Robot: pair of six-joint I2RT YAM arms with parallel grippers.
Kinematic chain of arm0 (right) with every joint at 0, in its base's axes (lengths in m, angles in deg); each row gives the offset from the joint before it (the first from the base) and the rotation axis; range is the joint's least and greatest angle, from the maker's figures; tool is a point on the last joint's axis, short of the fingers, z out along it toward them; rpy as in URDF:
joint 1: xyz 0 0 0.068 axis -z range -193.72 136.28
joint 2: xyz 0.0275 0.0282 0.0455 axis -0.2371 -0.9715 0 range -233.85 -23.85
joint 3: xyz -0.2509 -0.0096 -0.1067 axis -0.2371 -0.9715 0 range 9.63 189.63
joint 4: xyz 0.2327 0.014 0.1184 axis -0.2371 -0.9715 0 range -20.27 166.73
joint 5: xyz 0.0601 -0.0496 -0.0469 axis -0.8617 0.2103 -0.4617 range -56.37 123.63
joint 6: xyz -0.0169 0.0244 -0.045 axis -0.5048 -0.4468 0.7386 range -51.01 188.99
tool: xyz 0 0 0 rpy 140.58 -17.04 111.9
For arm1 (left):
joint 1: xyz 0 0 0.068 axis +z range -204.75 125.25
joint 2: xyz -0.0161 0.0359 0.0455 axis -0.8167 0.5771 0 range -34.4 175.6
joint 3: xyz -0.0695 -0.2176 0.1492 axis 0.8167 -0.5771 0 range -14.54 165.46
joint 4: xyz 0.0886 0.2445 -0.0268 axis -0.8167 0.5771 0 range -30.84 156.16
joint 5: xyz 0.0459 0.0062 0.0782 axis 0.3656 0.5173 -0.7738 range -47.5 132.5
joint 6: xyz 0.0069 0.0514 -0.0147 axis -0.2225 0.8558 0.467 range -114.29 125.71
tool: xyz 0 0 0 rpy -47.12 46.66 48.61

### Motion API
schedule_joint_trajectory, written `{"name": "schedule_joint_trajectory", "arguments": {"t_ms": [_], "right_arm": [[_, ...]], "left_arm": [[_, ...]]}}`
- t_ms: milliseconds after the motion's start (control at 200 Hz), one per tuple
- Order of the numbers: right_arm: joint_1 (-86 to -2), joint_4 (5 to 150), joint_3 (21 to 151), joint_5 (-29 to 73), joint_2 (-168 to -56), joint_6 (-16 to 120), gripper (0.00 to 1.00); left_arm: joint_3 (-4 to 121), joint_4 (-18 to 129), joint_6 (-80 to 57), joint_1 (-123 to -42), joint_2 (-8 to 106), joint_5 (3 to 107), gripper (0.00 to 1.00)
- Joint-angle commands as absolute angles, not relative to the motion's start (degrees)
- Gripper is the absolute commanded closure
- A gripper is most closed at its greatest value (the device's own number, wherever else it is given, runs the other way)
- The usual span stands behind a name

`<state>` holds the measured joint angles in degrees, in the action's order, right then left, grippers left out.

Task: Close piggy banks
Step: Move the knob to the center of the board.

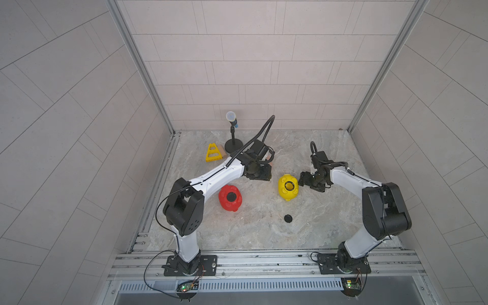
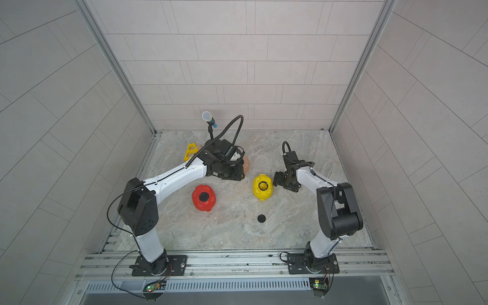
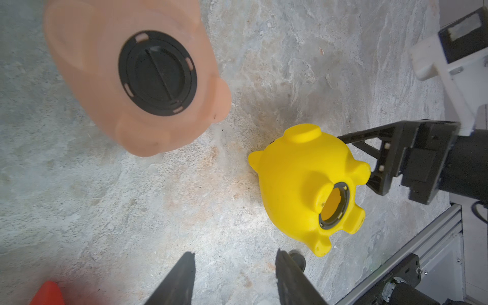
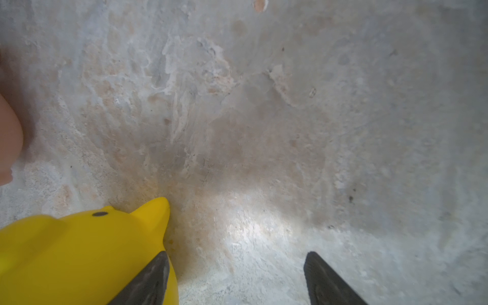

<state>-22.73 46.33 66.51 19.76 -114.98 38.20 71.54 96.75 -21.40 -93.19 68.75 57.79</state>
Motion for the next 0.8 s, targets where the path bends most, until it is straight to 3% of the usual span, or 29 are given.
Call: {"name": "schedule_joint_trajectory", "arguments": {"t_ms": [0,170,415,665,796], "right_arm": [[-23.1,41.9,64.8,22.3,-106.7,39.5,0.18],[-23.1,36.1,61.3,22.9,-96.6,41.6,0.19],[-26.3,36.0,53.1,12.3,-85.2,38.2,0.26],[-35.7,42.2,42.3,12.8,-71.1,33.4,0.36],[-42.6,50.0,37.4,14.7,-69.0,29.7,0.42]], "left_arm": [[70.3,97.9,-20.6,-92.5,64.3,57.1,0.45],[67.6,99.6,-19.9,-91.4,58.4,56.1,0.46],[62.0,102.9,-17.6,-90.2,47.3,52.3,0.45],[54.0,105.9,-13.4,-90.2,32.2,43.7,0.46],[47.7,104.9,-11.5,-90.2,23.0,39.4,0.46]]}}
